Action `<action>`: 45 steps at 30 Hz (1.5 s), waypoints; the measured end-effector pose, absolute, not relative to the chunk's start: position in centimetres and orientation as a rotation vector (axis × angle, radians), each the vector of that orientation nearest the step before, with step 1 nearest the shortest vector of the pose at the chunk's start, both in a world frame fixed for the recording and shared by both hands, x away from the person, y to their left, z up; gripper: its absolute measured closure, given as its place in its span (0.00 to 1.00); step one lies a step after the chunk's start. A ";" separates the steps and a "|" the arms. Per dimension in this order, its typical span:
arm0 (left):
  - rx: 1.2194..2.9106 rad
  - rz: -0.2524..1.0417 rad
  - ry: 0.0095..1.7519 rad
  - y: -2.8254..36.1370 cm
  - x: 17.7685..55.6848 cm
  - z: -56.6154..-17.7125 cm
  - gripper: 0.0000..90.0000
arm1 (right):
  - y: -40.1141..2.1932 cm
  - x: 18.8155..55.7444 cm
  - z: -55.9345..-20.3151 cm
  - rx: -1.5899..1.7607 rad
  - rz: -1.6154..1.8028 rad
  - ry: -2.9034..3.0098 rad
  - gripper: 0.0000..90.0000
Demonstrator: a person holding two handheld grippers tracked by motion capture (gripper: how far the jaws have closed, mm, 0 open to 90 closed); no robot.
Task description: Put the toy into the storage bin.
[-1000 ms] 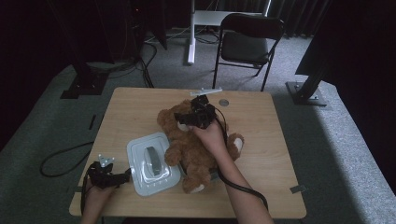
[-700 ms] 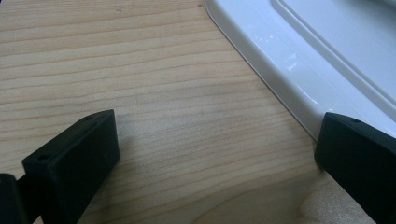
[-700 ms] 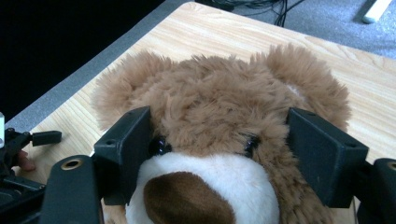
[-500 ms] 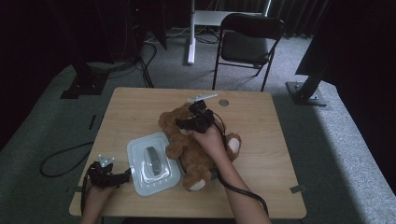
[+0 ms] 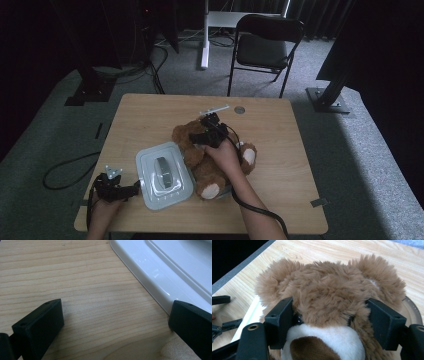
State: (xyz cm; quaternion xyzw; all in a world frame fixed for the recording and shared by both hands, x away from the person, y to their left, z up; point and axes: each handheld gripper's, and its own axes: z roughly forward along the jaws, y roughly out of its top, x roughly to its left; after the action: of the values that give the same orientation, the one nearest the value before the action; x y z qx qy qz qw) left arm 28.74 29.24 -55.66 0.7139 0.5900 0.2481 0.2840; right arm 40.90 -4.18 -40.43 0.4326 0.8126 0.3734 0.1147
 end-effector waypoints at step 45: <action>1.907 0.664 1.579 29.3 28.7 -55.7 0.01 | -6.2 37.9 -36.6 1.178 1.155 2.434 0.28</action>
State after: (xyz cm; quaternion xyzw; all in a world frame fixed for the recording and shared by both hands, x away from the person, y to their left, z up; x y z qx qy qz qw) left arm 28.73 29.27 -55.66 0.7131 0.5905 0.2483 0.2849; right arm 37.94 -6.16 -36.62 0.3986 0.8236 0.3907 0.1005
